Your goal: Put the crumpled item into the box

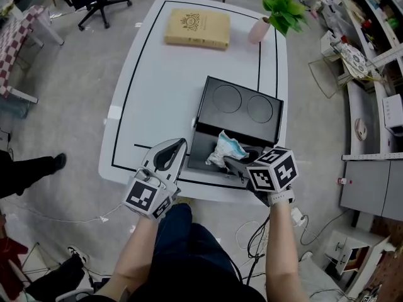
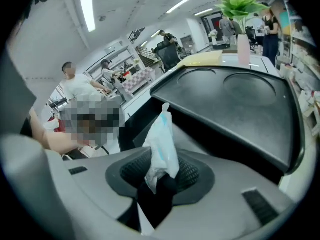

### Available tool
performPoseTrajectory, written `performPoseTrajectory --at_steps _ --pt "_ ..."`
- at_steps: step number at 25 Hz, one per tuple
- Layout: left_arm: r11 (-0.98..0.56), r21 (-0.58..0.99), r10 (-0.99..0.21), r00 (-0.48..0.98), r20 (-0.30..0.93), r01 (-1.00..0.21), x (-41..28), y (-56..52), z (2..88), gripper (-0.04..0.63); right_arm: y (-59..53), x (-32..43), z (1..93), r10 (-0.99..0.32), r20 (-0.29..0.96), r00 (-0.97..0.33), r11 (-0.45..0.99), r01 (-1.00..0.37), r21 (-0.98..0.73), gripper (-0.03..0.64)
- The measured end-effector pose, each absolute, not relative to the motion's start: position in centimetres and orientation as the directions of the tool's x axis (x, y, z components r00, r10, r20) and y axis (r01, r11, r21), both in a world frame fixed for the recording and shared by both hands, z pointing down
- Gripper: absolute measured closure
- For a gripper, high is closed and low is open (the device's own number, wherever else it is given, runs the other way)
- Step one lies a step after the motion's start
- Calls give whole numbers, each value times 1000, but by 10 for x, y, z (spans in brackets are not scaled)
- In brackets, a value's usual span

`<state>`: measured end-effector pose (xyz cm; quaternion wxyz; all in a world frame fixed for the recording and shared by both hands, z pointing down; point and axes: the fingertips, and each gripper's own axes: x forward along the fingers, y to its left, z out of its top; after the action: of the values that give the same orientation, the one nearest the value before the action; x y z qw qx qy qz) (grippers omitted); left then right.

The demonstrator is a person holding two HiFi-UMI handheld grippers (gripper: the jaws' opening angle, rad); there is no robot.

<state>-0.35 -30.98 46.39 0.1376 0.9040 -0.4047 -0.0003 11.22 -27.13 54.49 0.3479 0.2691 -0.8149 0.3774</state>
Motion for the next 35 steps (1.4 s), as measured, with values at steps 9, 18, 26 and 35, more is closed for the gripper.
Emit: performPoseTrajectory --at_steps 9,18,26,35 --pt "-633 250 -734 671 108 -733 -9 -307 463 595 -277 120 549 -242 822 -516 573 -760 -308 410" --pt "-630 255 -737 668 104 -734 -12 -307 460 595 -283 125 536 -302 802 -515 541 -785 -300 357" --pt "-633 255 -734 671 104 -731 -12 -302 458 594 -281 133 525 -332 791 -513 533 -795 -292 337" --pt "-641 255 -727 679 100 -724 -7 -293 457 595 -269 144 525 -340 814 -471 535 -809 -244 337"
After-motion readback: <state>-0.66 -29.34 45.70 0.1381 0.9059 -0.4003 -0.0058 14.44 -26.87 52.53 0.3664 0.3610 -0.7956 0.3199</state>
